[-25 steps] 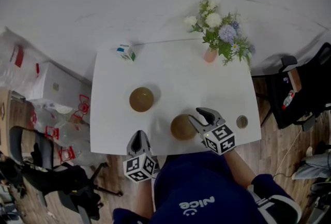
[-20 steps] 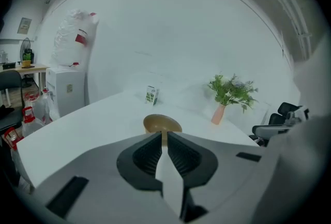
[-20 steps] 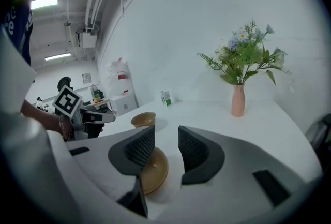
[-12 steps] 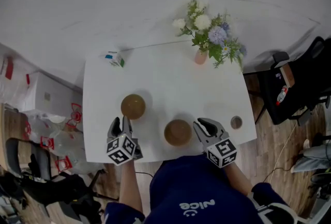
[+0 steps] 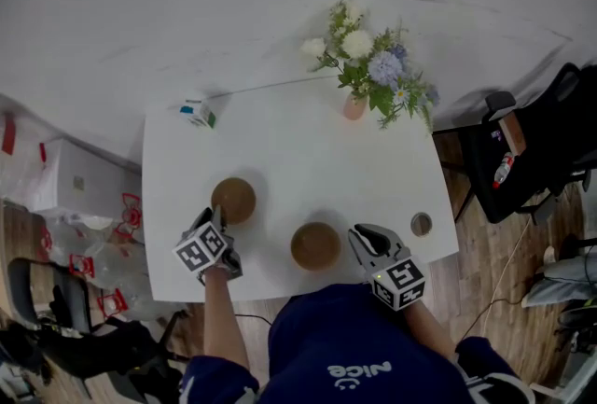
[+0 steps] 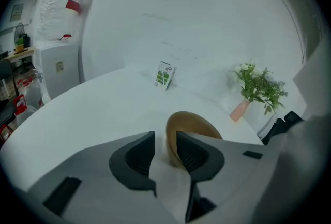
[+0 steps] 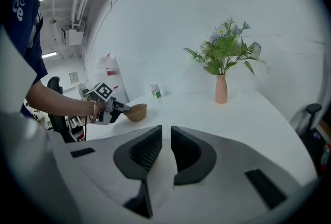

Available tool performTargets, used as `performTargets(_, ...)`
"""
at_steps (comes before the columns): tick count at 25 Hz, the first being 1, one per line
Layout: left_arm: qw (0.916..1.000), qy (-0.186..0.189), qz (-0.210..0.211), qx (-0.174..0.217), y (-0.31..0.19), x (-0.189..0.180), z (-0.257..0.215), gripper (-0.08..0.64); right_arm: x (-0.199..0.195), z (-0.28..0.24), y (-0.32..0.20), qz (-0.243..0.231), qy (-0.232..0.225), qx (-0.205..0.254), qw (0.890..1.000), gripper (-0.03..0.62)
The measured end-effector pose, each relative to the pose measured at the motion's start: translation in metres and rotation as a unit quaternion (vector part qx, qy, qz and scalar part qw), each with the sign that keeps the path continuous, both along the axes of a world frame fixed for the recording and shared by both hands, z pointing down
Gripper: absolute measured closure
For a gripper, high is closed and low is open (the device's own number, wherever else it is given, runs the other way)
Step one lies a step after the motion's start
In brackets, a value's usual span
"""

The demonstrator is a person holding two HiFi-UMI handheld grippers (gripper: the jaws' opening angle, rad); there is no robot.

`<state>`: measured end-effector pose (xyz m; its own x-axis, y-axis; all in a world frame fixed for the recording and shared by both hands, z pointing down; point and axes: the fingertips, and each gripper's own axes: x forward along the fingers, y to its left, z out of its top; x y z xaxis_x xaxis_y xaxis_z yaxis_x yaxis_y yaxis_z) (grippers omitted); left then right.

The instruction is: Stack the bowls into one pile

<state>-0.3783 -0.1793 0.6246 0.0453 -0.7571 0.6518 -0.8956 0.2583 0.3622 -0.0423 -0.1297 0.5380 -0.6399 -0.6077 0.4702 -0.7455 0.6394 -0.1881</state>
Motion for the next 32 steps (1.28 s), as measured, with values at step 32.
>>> performTargets(32,0.9901,0.040,0.073,0.113,-0.010,0.092,-0.106,0.528,0.011,0.009,-0.010,-0.002,0.008,-0.014,1.000,0.549)
